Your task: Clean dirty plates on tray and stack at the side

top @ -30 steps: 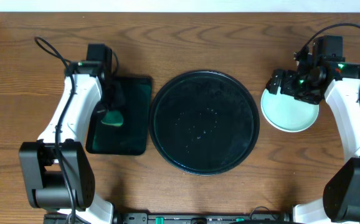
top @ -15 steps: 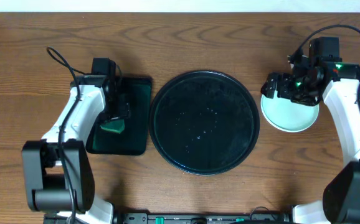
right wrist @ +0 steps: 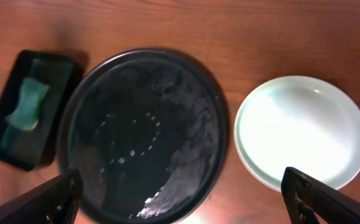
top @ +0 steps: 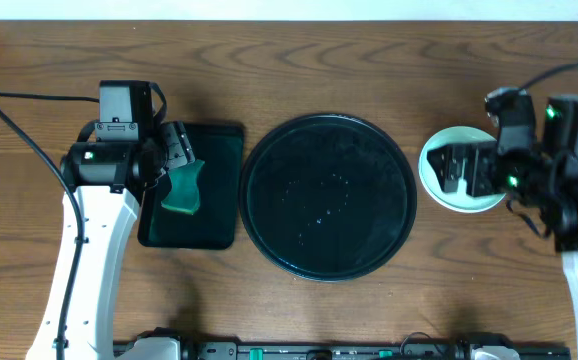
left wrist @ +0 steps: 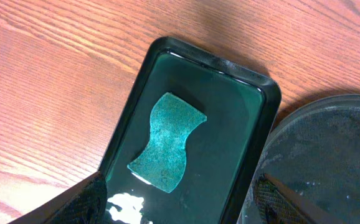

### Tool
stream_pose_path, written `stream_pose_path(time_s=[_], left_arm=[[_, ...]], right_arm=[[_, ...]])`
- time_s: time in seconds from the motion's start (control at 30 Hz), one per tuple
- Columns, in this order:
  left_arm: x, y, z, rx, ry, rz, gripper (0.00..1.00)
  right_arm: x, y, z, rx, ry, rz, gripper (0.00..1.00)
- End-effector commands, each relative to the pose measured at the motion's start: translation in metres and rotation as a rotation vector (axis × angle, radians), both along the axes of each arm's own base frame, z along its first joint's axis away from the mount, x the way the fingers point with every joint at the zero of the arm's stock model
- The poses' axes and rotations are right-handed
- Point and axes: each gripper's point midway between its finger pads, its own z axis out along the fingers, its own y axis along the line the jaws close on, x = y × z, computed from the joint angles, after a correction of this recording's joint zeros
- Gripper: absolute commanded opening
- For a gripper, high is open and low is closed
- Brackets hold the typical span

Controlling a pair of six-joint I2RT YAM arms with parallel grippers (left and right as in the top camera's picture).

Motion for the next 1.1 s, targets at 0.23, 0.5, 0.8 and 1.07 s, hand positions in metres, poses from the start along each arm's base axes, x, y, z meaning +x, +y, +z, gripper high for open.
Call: stream_pose_path(time_s=[0.23, 0.5, 0.8, 1.07], left_arm=[[0.001, -0.001, 0.002, -0.008, -0.004, 0.012, 0.77], [0.001, -0.001, 0.002, -0.008, -0.004, 0.012, 0.77], [0.001, -0.001, 0.002, -0.008, -0.004, 0.012, 0.77], [0.001, -0.001, 0.002, -0.008, -0.004, 0.012, 0.77]], right_arm=[[-0.047, -0.004, 0.024, -0.042, -0.059, 0.001, 0.99], [-0.017, -0.003, 0.033, -0.178, -0.290, 0.133, 0.99], [-0.033, 0.005, -0.046, -0.190, -0.707, 0.131, 0.99], [-0.047, 0.011, -0.121, -0.184, -0.844, 0.146, 0.99]])
